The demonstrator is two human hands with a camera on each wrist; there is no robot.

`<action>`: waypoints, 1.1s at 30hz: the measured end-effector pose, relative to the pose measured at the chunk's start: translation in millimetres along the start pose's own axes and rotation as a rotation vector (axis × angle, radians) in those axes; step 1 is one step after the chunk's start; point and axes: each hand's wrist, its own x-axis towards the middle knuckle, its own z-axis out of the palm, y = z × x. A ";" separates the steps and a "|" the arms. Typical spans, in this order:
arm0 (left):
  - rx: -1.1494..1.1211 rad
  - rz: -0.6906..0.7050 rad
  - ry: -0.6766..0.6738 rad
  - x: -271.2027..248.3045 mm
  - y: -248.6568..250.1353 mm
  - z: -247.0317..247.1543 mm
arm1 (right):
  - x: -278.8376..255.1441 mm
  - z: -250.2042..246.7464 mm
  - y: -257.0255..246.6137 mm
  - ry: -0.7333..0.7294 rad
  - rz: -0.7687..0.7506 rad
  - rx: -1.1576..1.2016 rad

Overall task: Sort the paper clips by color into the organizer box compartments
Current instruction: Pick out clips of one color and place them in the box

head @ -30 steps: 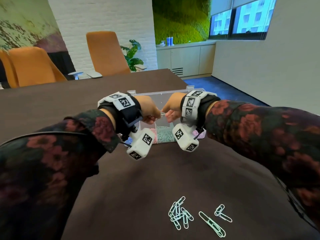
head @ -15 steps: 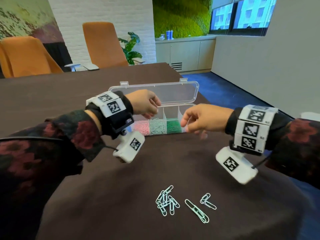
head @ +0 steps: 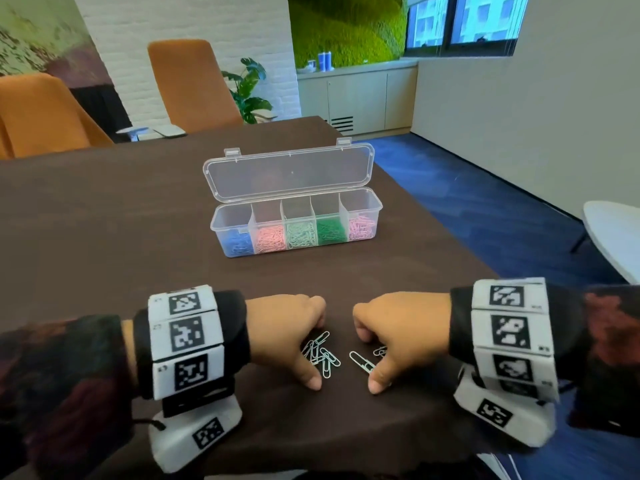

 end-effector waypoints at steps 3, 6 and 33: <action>0.019 -0.022 0.024 8.9 10.7 1.1 | 6.2 1.8 -6.6 0.051 -0.041 -0.131; -0.027 -0.020 0.023 14.5 14.2 -1.8 | 9.9 -1.1 3.2 0.049 -0.047 -0.042; 0.002 0.327 0.010 27.0 21.4 -2.5 | 7.0 -20.6 73.2 0.138 0.079 0.477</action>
